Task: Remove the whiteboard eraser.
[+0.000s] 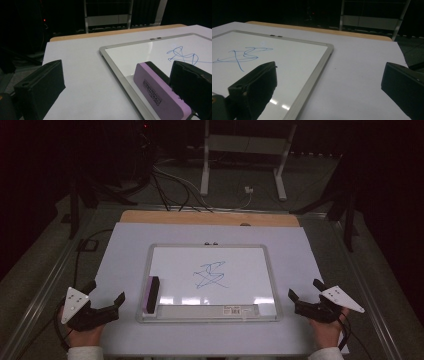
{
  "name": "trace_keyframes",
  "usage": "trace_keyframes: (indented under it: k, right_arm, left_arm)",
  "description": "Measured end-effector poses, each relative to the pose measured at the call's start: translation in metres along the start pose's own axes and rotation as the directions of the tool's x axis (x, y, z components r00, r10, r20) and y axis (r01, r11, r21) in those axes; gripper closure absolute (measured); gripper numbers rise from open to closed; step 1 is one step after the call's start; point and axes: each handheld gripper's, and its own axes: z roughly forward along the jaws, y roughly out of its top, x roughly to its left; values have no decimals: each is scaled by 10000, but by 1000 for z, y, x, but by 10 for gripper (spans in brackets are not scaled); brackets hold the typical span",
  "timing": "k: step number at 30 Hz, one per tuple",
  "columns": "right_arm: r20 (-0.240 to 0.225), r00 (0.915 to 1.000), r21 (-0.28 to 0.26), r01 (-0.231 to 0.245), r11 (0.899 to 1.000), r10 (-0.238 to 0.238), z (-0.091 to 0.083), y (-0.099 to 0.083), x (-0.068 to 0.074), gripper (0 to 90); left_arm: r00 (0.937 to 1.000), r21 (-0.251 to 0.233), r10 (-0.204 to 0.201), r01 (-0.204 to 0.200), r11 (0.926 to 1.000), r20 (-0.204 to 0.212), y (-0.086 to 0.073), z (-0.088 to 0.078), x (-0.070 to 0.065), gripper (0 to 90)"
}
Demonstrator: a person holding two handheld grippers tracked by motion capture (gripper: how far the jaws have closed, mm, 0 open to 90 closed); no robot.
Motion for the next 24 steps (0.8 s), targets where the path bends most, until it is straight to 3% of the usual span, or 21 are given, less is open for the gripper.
trace_keyframes:
  k: [6,15,24]
  right_arm:
    - [-45,9999,-11,-93,10000,93,-1,0,1,9]
    - [-72,10000,-74,-16,10000,16,-7,0,6,9]
    - [-47,9999,-97,-137,9999,136,-8,0,5,9]
  left_arm:
    - [9998,209,-144,141,9997,138,-1,2,0,10]
    - [9972,96,-555,551,9984,502,9,-1,0,11]
    - [9941,328,-415,384,9987,1000,21,7,-11,10]
